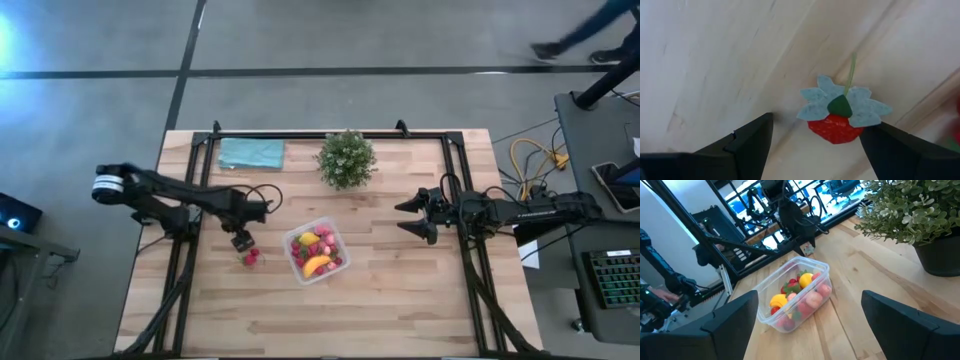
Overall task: Pick and placing Produce into tupperware
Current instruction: Put the red strawberry into the transparent bin
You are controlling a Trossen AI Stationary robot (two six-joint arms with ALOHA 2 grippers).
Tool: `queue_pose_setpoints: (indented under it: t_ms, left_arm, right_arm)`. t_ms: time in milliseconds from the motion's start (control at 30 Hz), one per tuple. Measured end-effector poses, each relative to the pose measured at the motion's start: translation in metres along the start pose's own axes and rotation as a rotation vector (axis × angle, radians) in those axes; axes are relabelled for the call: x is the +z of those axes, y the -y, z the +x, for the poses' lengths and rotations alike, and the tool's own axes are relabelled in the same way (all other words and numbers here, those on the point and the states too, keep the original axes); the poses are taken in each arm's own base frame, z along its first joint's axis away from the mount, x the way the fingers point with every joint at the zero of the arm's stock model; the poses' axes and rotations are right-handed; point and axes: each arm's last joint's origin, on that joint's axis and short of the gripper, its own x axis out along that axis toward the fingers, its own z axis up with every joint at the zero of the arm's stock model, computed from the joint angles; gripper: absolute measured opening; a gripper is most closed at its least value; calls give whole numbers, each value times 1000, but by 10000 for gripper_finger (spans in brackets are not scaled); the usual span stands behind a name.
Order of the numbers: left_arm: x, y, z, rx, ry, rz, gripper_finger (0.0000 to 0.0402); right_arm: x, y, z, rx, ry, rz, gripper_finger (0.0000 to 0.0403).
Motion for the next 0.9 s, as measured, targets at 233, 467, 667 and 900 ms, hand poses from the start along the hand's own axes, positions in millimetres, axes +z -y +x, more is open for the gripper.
queue_pose_setpoints:
  t_ms: [233,467,667,900]
  left_arm:
    - [11,7,-1,-8,-37,-22,276]
    - [18,11,-4,-39,3,-18,276]
    - [16,10,-4,-39,-9,-9,248]
    - [14,10,-3,-35,-17,7,169]
  right_arm:
    - [0,0,0,0,0,0,348]
    - [0,0,0,0,0,0,348]
    - [0,0,0,0,0,0,347]
    - [0,0,0,0,-1,0,349]
